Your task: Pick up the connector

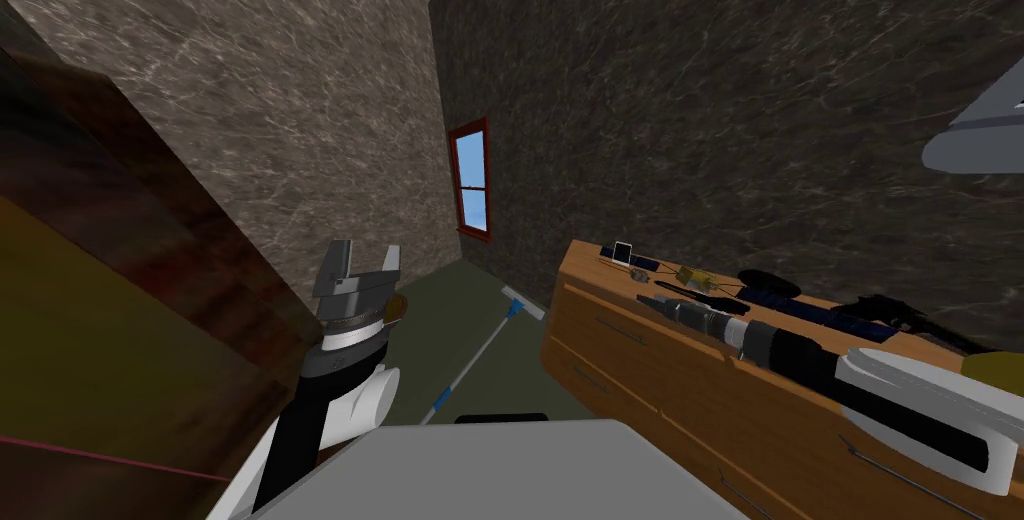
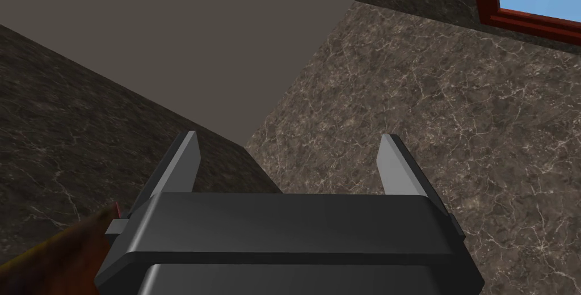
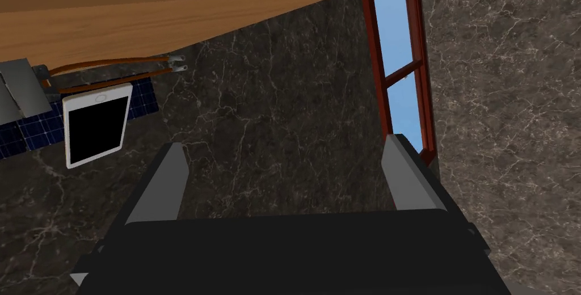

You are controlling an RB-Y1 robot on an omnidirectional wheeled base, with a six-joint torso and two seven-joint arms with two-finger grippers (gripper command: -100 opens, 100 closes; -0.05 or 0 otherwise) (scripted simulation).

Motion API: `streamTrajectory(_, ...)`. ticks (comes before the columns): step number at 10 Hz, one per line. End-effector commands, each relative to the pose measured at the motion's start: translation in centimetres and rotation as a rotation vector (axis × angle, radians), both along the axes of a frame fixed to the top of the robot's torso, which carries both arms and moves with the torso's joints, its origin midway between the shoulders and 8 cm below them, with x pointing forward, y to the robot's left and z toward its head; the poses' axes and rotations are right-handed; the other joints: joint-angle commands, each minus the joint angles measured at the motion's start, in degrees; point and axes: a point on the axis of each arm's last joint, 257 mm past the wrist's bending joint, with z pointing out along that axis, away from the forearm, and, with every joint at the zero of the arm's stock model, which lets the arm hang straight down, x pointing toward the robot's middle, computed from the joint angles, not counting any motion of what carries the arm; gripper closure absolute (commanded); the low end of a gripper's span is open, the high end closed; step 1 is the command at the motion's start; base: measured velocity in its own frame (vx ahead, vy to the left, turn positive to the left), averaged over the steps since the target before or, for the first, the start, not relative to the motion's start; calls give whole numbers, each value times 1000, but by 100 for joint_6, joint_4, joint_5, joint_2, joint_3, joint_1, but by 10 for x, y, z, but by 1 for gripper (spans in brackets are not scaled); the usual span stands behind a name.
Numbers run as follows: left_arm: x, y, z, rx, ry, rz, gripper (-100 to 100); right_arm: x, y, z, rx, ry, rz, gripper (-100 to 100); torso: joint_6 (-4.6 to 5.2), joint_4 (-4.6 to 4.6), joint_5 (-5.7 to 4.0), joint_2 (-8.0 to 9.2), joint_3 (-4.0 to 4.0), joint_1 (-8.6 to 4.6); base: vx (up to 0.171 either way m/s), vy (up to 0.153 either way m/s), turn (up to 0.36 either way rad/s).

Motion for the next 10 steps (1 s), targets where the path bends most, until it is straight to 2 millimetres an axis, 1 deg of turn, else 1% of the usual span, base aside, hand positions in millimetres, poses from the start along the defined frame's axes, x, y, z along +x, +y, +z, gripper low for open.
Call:
streamTrajectory(1, 0, 0, 0, 0, 0, 0, 0, 2, -7, 1, -52, 30, 22, -100, 0, 0, 0, 0, 0, 0, 32, 1, 93)
streamTrajectory(2, 0, 0, 0, 0, 0, 0, 0, -5, -19, -4, -100, 71, 31, -100, 3, 0, -1, 3, 1, -3, 38, -6, 122)
streamTrajectory(3, 0, 0, 0, 0, 0, 0, 0, -1, -21, 0, -122, 79, 40, -100, 1, 0, -2, 1, 1, -6, 33, -8, 85)
streamTrajectory(4, 0, 0, 0, 0, 0, 0, 0, -7, -29, -5, -166, 122, 59, -100, 3, 1, -2, 3, 2, -6, 35, -14, 164)
streamTrajectory(5, 0, 0, 0, 0, 0, 0, 0, -3, -35, -2, -191, 132, 60, -100, 0, 0, -3, 2, 1, -9, 36, -15, 74)
streamTrajectory(6, 0, 0, 0, 0, 0, 0, 0, -11, -48, -7, -239, 181, 71, -100, 4, 0, -3, 2, 1, -9, 54, -19, 128)
streamTrajectory(7, 0, 0, 0, 0, 0, 0, 0, -6, -47, -2, -262, 188, 85, -100, 1, -1, -3, -5, -3, -11, 42, -26, 78)
streamTrajectory(8, 0, 0, 0, 0, 0, 0, 0, -14, -63, -7, -311, 244, 93, -100, 5, -1, -4, -1, -1, -12, 39, -27, 146)
streamTrajectory(9, 0, 0, 0, 0, 0, 0, 0, -10, -60, -4, -326, 247, 107, -100, 2, 0, -4, -1, -1, -13, 38, -35, 61)
streamTrajectory(10, 0, 0, 0, 0, 0, 0, 0, -19, -74, -9, -372, 305, 120, -100, 6, 0, -5, 1, 0, -15, 47, -44, 96)
